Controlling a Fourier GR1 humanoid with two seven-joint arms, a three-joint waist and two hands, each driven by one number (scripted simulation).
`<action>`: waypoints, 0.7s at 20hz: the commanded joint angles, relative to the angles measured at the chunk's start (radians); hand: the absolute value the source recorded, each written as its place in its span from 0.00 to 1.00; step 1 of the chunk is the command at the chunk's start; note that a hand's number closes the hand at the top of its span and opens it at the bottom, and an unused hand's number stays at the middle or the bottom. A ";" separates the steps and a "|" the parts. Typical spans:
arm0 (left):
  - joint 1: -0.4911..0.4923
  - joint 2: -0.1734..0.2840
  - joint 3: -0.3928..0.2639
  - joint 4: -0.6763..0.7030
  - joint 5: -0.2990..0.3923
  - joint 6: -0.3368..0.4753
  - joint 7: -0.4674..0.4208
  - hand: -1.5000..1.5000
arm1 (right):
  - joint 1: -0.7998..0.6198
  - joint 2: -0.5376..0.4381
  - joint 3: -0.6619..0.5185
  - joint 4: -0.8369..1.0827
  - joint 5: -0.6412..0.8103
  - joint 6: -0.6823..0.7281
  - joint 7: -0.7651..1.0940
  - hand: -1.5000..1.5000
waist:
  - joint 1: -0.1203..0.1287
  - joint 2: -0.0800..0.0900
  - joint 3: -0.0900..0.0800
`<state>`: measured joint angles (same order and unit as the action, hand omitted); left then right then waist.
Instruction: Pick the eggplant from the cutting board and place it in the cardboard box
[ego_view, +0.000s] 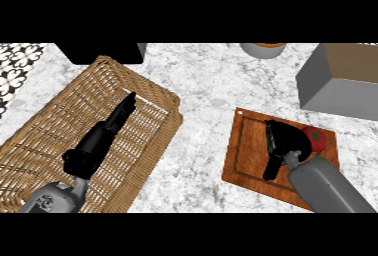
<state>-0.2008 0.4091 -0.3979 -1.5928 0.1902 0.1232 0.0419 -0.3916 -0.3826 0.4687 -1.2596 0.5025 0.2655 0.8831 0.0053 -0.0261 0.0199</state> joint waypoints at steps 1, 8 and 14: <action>-0.057 -0.028 0.024 0.091 -0.016 -0.013 -0.001 0.50 | 0.000 0.046 0.028 0.136 0.046 -0.027 -0.090 1.00 | 0.000 0.032 -0.019; 0.022 0.007 0.025 0.033 -0.007 -0.002 -0.019 0.50 | 0.101 -0.200 0.020 -0.078 0.122 -0.115 -0.475 1.00 | -0.019 0.026 -0.019; -0.016 0.003 0.024 0.028 -0.010 0.023 0.013 0.50 | 0.228 -0.381 -0.076 -0.147 0.162 -0.346 -0.798 1.00 | -0.036 0.026 -0.018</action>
<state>-0.1740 0.4253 -0.3872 -1.6318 0.2128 0.1439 0.0658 -0.2247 -0.6710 0.4469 -1.3968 0.6385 0.0453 0.2662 -0.0218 -0.0180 0.0201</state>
